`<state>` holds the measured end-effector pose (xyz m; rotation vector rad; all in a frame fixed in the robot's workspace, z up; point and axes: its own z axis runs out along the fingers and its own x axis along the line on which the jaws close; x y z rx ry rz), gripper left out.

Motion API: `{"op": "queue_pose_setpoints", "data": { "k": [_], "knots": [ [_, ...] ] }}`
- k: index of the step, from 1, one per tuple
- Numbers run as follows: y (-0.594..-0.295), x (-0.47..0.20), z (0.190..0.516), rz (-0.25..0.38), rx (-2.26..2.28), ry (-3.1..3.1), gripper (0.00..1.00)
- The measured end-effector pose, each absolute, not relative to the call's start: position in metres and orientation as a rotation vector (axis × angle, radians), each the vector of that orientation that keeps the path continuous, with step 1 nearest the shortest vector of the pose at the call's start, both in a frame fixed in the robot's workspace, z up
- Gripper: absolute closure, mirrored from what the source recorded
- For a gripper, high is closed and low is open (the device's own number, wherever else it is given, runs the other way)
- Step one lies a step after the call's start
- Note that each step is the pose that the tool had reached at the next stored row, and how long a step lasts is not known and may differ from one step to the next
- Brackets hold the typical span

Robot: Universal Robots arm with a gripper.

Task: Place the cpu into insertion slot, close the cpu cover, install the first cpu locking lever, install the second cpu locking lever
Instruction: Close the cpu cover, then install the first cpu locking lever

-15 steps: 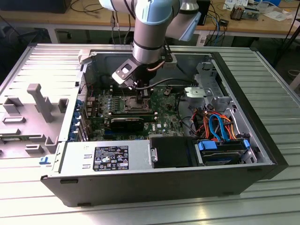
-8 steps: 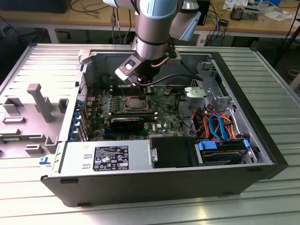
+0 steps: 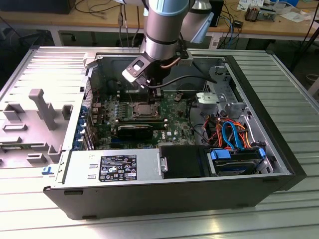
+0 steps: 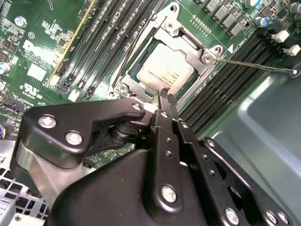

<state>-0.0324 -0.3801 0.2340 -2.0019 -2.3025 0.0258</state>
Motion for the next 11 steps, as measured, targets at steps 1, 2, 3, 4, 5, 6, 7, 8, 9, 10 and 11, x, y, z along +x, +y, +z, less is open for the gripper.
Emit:
{"op": "queue_pose_setpoints", "data": {
  "k": [1,2,3,4,5,6,7,8,9,10,11],
  "knots": [
    [-0.3801,-0.0323,0.2361,0.026,-2.002,-2.303,0.89],
    [-0.3800,-0.0323,0.2362,0.025,-2.002,-2.302,0.89],
    [-0.3800,-0.0323,0.2362,0.025,-2.002,-2.302,0.89],
    [-0.3800,-0.0323,0.2362,0.025,-2.002,-2.302,0.89],
    [-0.3801,-0.0323,0.2363,0.025,-2.002,-2.302,0.89],
    [-0.3801,-0.0323,0.2363,0.025,-2.002,-2.302,0.89],
    [-0.3801,-0.0323,0.2363,0.025,-2.002,-2.302,0.89],
    [-0.3801,-0.0323,0.2363,0.025,-2.002,-2.302,0.89],
    [-0.3801,-0.0323,0.2363,0.025,-2.002,-2.302,0.89],
    [-0.3801,-0.0323,0.2363,0.025,-2.002,-2.302,0.89],
    [-0.3801,-0.0323,0.2363,0.025,-2.002,-2.302,0.89]
  ]
}}
